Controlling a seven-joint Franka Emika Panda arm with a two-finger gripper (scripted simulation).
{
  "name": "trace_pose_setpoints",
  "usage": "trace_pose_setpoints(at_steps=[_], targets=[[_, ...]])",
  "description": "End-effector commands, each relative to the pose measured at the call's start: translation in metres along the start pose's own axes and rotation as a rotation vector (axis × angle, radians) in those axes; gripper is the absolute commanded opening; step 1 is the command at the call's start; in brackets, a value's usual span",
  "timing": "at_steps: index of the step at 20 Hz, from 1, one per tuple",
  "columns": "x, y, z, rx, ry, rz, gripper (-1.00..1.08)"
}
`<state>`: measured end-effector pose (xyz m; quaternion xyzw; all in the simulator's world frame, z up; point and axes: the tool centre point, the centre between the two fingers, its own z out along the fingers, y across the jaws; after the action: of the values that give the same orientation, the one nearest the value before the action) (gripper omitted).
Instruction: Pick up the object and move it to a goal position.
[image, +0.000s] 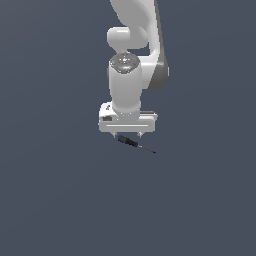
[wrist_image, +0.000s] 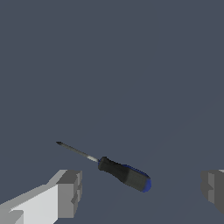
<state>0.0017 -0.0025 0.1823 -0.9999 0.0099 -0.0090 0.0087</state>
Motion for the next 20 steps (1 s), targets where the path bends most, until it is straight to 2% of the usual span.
trace_pose_setpoints(at_steps=[1,10,20], targets=[[0.000,0.000,0.000,0.000,0.000,0.000,1.00],[-0.012,0.007,0.009,-0.003,-0.047,0.010,1.00],[-0.013,0.006,0.013,-0.004,-0.047,-0.028,1.00]])
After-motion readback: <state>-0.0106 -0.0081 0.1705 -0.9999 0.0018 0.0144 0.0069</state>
